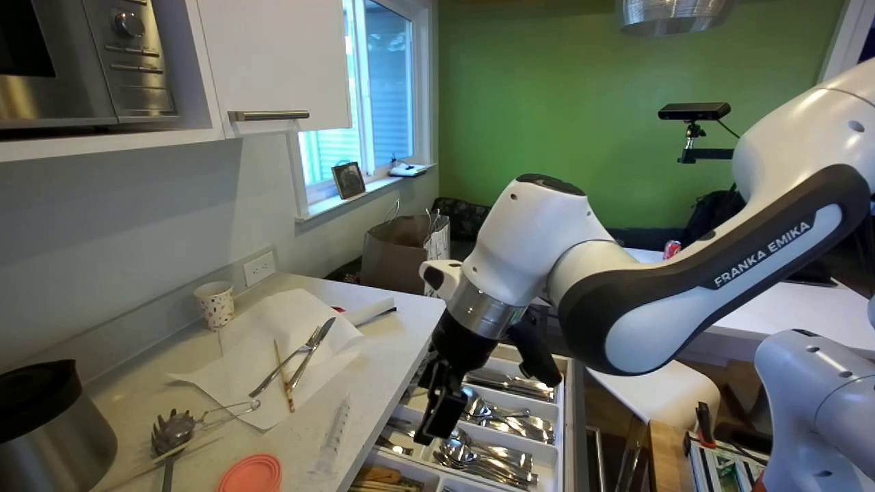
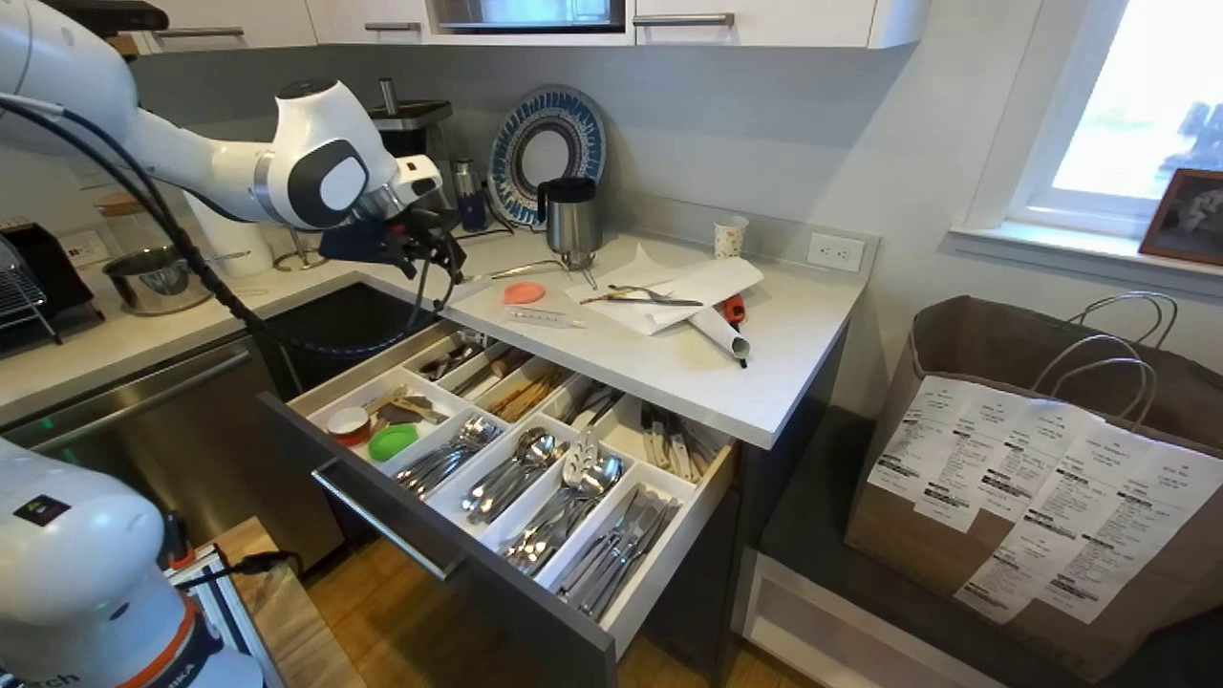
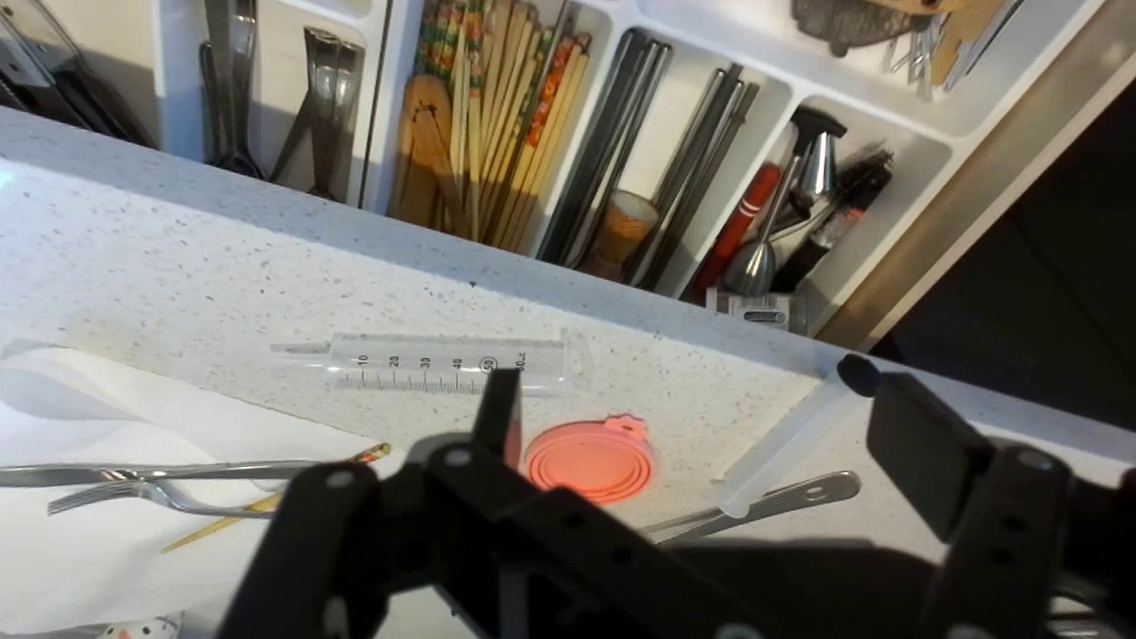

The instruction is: Pick up the peach lid from the open drawer and put it on the kitchen counter

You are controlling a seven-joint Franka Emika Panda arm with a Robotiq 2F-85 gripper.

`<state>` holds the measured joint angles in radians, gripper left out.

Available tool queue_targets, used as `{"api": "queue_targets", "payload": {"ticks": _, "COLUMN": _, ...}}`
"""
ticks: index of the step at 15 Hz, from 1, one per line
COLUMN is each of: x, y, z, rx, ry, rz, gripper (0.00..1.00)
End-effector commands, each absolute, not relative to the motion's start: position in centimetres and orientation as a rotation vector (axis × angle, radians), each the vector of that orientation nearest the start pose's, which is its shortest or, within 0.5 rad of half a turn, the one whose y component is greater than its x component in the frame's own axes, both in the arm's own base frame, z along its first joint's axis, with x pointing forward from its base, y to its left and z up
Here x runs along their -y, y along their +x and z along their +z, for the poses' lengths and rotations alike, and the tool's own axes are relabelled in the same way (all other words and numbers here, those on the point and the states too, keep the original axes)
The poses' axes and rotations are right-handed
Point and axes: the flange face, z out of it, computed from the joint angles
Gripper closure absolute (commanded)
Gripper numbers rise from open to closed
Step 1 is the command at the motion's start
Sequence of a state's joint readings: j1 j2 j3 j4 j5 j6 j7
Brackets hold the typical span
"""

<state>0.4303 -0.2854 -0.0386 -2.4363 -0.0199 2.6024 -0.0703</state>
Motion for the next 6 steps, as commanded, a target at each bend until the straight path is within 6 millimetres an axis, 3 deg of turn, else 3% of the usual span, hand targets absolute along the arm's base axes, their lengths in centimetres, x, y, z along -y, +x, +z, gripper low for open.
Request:
{"api": "queue_targets", "payload": {"ticks": 1, "x": -17.5, "y": 44.2, "z": 46.3, "rx": 0.733, "ry": -2.887, "rz": -0.68, "gripper": 0.0}}
{"api": "queue_targets", "payload": {"ticks": 3, "x": -16.0, "y": 43.6, "z": 46.8, "rx": 0.763, "ry": -2.857, "rz": -0.696, "gripper": 0.0}}
{"api": "queue_targets", "payload": {"ticks": 6, "x": -15.7, "y": 43.3, "z": 46.9, "rx": 0.771, "ry": -2.852, "rz": -0.699, "gripper": 0.0}}
